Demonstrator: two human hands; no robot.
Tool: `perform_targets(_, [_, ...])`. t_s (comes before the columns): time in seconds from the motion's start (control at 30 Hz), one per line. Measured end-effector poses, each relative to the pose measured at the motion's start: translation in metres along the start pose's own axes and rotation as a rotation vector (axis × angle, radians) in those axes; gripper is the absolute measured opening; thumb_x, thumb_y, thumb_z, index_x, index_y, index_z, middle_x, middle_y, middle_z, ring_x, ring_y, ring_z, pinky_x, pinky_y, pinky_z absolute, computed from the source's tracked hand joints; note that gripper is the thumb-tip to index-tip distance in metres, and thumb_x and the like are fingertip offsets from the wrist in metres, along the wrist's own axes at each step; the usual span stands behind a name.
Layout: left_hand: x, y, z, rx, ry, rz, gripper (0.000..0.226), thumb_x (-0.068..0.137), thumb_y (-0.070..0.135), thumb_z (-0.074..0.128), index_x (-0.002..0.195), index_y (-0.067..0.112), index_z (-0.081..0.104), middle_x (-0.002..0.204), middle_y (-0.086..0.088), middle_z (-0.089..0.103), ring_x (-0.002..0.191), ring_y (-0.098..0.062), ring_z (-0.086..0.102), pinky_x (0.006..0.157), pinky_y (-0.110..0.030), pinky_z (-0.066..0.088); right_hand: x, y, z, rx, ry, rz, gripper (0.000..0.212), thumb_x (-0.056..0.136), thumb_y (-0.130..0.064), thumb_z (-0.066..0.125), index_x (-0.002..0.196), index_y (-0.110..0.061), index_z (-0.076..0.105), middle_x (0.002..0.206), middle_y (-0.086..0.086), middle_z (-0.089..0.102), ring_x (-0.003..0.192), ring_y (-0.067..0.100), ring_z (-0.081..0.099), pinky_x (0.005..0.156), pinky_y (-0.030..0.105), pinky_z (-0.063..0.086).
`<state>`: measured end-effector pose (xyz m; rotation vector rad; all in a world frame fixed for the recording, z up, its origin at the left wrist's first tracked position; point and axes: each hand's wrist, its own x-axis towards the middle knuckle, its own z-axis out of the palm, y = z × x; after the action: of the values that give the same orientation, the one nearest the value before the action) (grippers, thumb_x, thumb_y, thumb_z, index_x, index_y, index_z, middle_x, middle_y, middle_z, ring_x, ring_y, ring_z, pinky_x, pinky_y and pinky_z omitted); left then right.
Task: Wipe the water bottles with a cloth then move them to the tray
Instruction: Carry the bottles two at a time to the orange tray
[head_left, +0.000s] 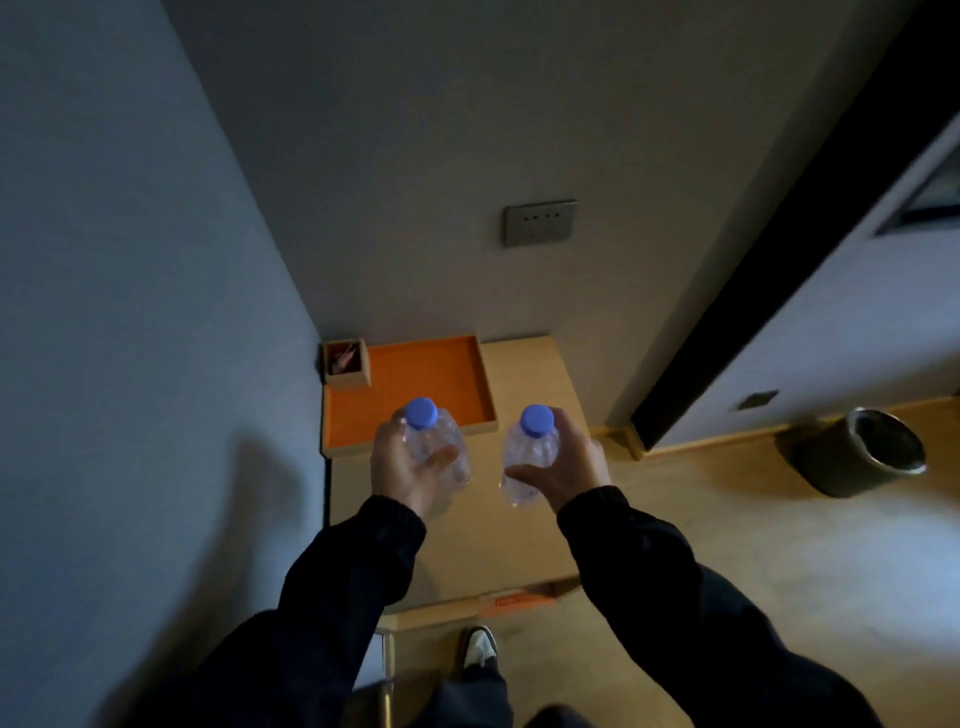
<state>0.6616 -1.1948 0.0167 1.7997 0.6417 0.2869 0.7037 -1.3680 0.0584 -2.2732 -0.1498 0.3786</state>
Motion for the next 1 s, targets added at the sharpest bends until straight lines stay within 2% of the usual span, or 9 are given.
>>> perform_targets(0.07, [0.018,0.001,-0.002,0.045,0.055,-0.027,0.062,0.070,0.006,0.079,0.123,-0.001,0.047,0.114,-0.009,0.053,0.112,-0.032,0.055,0.091,-0.028,0.047,0.025,-0.010,0.003,0.010,-0.008,-0.008,0.072,0.064,-0.021,0.082,0.125,-0.020,0.045,0.119,0.004,0.062,0.104,0.020,0.056,0.077,0.022,0.036])
perform_targets(0.17, [0.048,-0.003,0.002,-0.042,0.091,-0.082,0.055,0.072,-0.001,0.076,0.121,0.007,0.052,0.119,-0.006,0.054,0.108,-0.020,0.051,0.072,-0.002,0.041,0.062,-0.022,0.011,0.043,-0.036,-0.011,0.068,0.065,-0.018,0.080,0.124,-0.020,0.046,0.116,0.005,0.062,0.091,0.013,0.049,0.075,0.022,0.035])
perform_targets(0.3, [0.087,-0.005,0.009,0.003,0.156,-0.097,0.056,0.067,0.002,0.079,0.119,0.009,0.057,0.119,-0.010,0.060,0.110,-0.024,0.055,0.090,-0.033,0.045,0.109,-0.029,0.026,0.052,-0.033,0.005,0.065,0.067,-0.021,0.080,0.123,-0.019,0.047,0.112,0.009,0.064,0.088,0.019,0.053,0.071,0.024,0.037])
perform_targets(0.4, [0.125,-0.008,0.012,0.107,0.163,-0.072,0.055,0.069,0.004,0.079,0.119,0.005,0.056,0.117,-0.015,0.061,0.108,-0.031,0.057,0.093,-0.038,0.046,0.155,-0.029,0.046,0.043,-0.060,-0.018,0.066,0.066,-0.022,0.081,0.123,-0.018,0.048,0.112,0.010,0.065,0.097,0.028,0.059,0.072,0.026,0.040])
perform_targets(0.63, [0.219,-0.036,0.014,0.326,0.056,0.011,0.045,0.075,0.002,0.073,0.118,0.005,0.058,0.108,-0.014,0.065,0.099,-0.028,0.061,0.080,-0.026,0.042,0.257,-0.024,0.088,0.031,-0.114,-0.114,0.058,0.065,-0.021,0.081,0.115,-0.020,0.051,0.105,0.007,0.067,0.089,0.024,0.060,0.072,0.030,0.047])
perform_targets(0.7, [0.243,-0.046,0.015,0.294,-0.011,0.044,0.027,0.078,-0.002,0.067,0.101,0.013,0.064,0.090,-0.002,0.066,0.082,-0.013,0.061,0.073,-0.023,0.049,0.282,-0.023,0.103,0.045,-0.115,-0.152,0.060,0.064,-0.020,0.081,0.116,-0.020,0.052,0.106,0.005,0.067,0.095,0.024,0.061,0.074,0.029,0.046])
perform_targets(0.77, [0.264,-0.054,0.014,0.230,-0.059,0.066,0.027,0.080,-0.001,0.065,0.085,0.025,0.061,0.080,0.009,0.064,0.074,-0.003,0.061,0.064,-0.015,0.050,0.304,-0.025,0.116,0.035,-0.127,-0.179,0.062,0.065,-0.021,0.080,0.119,-0.021,0.050,0.108,0.004,0.067,0.097,0.023,0.060,0.074,0.027,0.043])
perform_targets(0.9, [0.301,-0.070,0.012,0.249,-0.215,0.117,0.025,0.072,0.012,0.069,0.092,0.026,0.063,0.086,0.008,0.070,0.082,0.000,0.066,0.071,-0.023,0.054,0.340,-0.031,0.138,0.015,-0.151,-0.224,0.064,0.066,-0.020,0.080,0.122,-0.021,0.048,0.110,0.005,0.066,0.099,0.024,0.060,0.081,0.036,0.052])
perform_targets(1.0, [0.322,-0.067,0.011,0.263,-0.298,0.093,0.030,0.073,0.005,0.073,0.096,0.022,0.062,0.091,0.008,0.070,0.085,0.006,0.064,0.075,-0.018,0.051,0.359,-0.031,0.149,0.015,-0.150,-0.233,0.062,0.067,-0.019,0.079,0.121,-0.021,0.049,0.109,0.004,0.066,0.095,0.021,0.060,0.077,0.032,0.050])
